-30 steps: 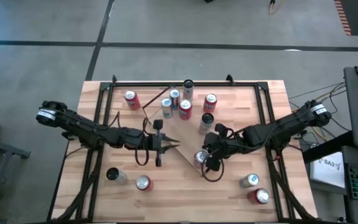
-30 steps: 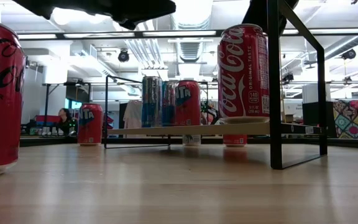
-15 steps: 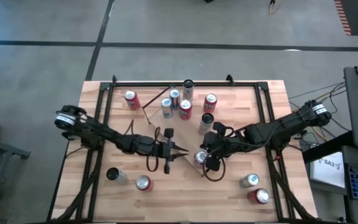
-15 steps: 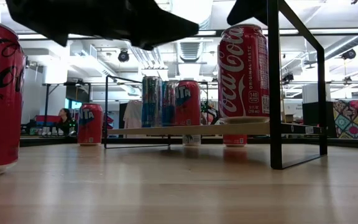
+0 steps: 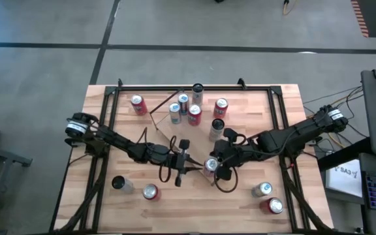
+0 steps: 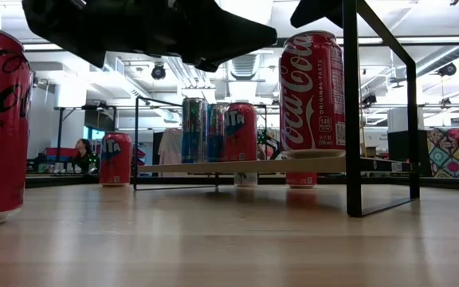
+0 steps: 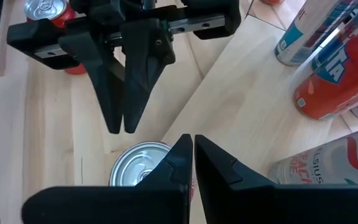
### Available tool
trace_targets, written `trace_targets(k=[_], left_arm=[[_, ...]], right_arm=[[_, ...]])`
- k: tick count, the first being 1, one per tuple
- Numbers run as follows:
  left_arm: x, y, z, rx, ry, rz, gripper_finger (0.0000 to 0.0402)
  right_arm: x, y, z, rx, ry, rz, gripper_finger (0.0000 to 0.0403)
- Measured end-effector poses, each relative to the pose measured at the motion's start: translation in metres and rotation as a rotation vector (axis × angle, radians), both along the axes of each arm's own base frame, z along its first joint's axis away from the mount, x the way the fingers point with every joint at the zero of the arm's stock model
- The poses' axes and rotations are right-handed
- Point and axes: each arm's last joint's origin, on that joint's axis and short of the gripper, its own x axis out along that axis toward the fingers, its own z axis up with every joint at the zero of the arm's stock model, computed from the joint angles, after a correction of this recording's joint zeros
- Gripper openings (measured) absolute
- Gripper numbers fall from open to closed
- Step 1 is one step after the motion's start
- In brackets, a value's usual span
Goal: Place canned beverage on shelf
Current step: Put the red soda can on the shelf
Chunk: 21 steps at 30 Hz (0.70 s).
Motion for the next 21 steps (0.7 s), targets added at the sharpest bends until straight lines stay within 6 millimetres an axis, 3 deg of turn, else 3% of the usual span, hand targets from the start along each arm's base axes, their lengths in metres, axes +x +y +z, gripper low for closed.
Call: trace_targets(k=[21], left_arm=[[0.012, 0.002, -0.014, -0.082, -0.001, 0.004, 0.0036]], right_arm=[[0.001, 0.0, 0.001, 0.005, -0.009, -0.001, 0.0009]])
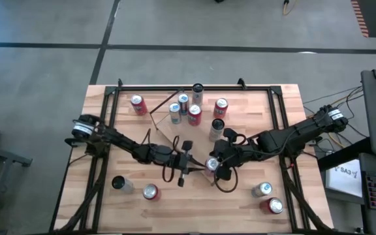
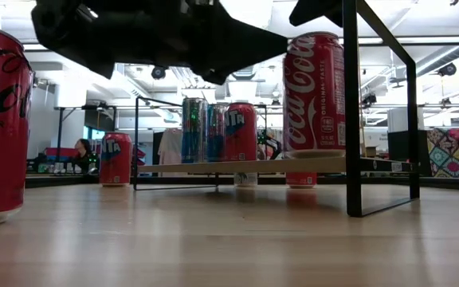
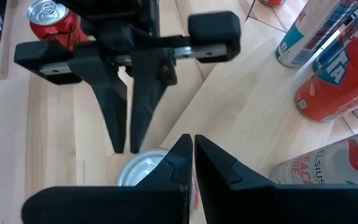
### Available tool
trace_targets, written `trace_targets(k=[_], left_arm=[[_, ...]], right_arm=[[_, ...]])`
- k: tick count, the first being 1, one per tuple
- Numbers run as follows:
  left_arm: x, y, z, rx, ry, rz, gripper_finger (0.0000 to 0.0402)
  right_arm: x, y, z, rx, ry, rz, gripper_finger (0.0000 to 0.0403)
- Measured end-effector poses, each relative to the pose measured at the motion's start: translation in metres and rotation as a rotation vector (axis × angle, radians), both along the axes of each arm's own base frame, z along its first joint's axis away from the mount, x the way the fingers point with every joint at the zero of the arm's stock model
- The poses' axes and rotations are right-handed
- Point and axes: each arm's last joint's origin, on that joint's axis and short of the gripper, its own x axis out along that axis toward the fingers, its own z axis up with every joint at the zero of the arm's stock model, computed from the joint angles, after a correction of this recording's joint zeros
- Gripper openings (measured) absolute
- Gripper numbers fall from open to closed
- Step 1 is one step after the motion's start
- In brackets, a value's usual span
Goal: Place canned beverage on shelf
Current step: Put the red soda can on the shelf
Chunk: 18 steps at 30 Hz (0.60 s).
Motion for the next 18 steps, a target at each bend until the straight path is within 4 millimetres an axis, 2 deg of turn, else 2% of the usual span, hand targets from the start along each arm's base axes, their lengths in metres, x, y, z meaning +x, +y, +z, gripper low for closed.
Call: trace_targets(k=[5, 11, 18], left_arm=[[0.007, 0.0, -0.008, -0.02, 0.028, -0.007, 0.0036], [0.007, 0.001, -0.004, -0.021, 0.023, -0.004, 0.0036], [0.004, 0.003, 0.001, -0.003, 0.046, 0.02, 0.0036]], right_arm=[[0.0, 0.0, 0.0, -0.002, 0.001, 0.002, 0.0009], [-0.001, 0.001, -0.001, 0.016, 0.009, -0.015, 0.0009], [-0.014, -0.004, -0.011, 0.109, 0.147, -0.199, 0.0009]])
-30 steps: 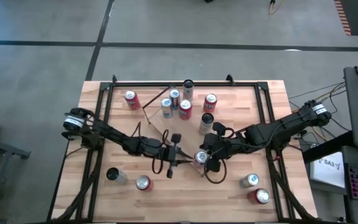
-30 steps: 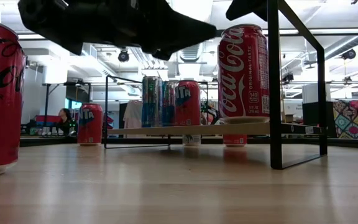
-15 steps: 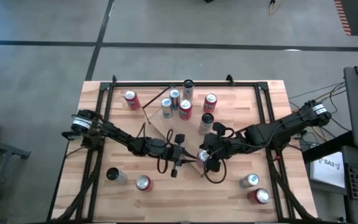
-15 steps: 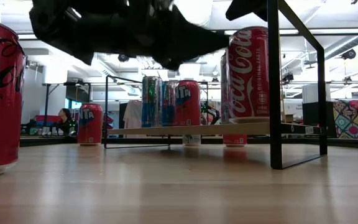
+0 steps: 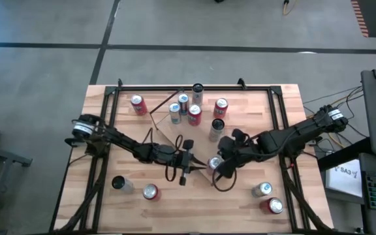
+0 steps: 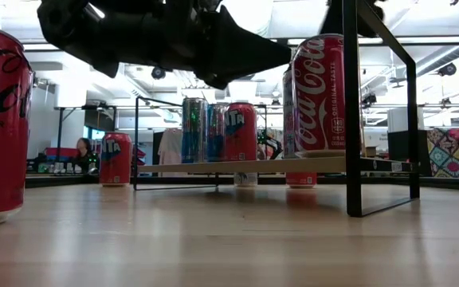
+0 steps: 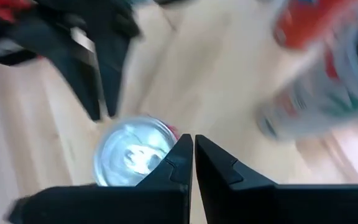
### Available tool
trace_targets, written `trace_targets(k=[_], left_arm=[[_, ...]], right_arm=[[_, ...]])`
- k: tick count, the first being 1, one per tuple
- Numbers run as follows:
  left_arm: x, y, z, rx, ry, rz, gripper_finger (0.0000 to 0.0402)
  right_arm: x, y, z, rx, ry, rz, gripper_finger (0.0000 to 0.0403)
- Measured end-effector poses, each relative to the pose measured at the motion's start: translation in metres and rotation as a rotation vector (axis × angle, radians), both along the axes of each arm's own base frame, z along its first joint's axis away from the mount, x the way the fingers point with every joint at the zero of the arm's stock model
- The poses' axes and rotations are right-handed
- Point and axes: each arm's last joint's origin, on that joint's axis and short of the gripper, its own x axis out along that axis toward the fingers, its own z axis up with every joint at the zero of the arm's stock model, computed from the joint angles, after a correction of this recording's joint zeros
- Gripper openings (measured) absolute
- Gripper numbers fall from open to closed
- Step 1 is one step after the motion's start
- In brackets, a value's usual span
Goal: Place canned beverage on shelf
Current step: Put the red soda can on the shelf
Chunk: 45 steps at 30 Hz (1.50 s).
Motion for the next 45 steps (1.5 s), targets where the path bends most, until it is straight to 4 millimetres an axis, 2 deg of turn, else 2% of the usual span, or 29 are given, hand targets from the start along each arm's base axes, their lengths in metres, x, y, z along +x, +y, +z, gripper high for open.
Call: trace_targets(k=[6, 19, 45], left_arm=[[-0.001, 0.001, 0.003, 0.02, -0.001, 0.019, 0.0036], [-0.002, 0.002, 0.007, 0.041, -0.009, 0.042, 0.0036], [-0.002, 0.002, 0.006, 0.042, -0.003, 0.041, 0.0036]], right_arm=[[-0.005, -0.002, -0.01, 0.026, 0.052, -0.075, 0.0009], [0.0, 0.002, -0.011, 0.035, 0.007, 0.011, 0.0009], [0.006, 0.005, -0.018, 0.04, 0.027, 0.031, 0.0009]])
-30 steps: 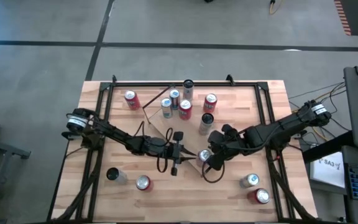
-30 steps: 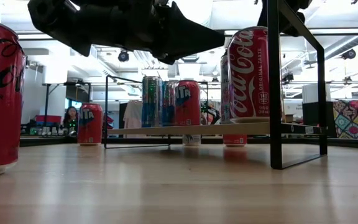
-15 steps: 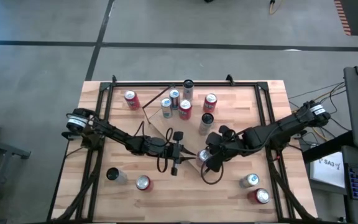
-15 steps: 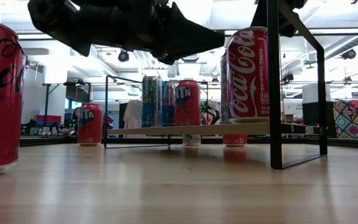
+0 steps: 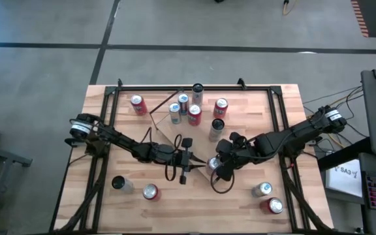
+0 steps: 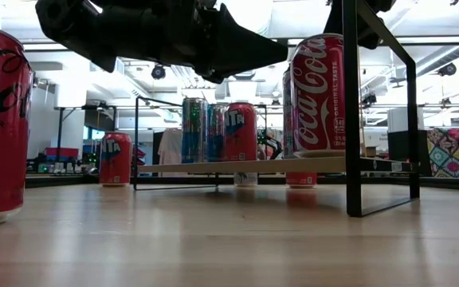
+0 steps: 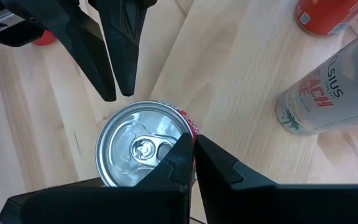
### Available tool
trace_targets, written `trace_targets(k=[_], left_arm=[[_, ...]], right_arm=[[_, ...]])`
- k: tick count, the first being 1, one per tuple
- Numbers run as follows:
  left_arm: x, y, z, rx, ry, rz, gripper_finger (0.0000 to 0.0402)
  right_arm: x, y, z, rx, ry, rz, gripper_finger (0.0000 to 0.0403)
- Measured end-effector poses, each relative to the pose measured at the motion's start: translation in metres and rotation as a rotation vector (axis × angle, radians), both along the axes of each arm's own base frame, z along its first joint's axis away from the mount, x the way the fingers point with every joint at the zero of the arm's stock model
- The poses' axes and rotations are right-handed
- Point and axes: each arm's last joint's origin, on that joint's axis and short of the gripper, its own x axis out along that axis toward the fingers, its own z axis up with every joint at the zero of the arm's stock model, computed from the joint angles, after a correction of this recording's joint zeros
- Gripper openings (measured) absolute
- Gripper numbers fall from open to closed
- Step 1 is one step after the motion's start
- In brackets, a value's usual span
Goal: Place canned beverage on shelf
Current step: Put the red soda can on the shelf
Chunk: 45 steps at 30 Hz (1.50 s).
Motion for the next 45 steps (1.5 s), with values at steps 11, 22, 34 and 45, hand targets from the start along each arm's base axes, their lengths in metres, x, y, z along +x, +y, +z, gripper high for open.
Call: trace_targets(k=[11, 22, 34, 45], left_arm=[[0.0, 0.0, 0.0, 0.0, 0.0, 0.001, 0.0036], [0.0, 0.0, 0.0, 0.0, -0.001, 0.001, 0.0036], [-0.006, 0.002, 0.014, 0.033, 0.004, 0.039, 0.0036], [-0.026, 0.002, 0.049, 0.076, 0.003, 0.032, 0.0036]], right_arm=[[0.001, 0.001, 0.0, 0.011, -0.007, 0.005, 0.0009], [0.0, 0.001, 0.001, 0.013, -0.009, 0.007, 0.0009], [-0.005, -0.001, 0.008, 0.015, -0.033, 0.008, 0.0009], [-0.002, -0.001, 0.018, -0.014, -0.077, 0.017, 0.0009]])
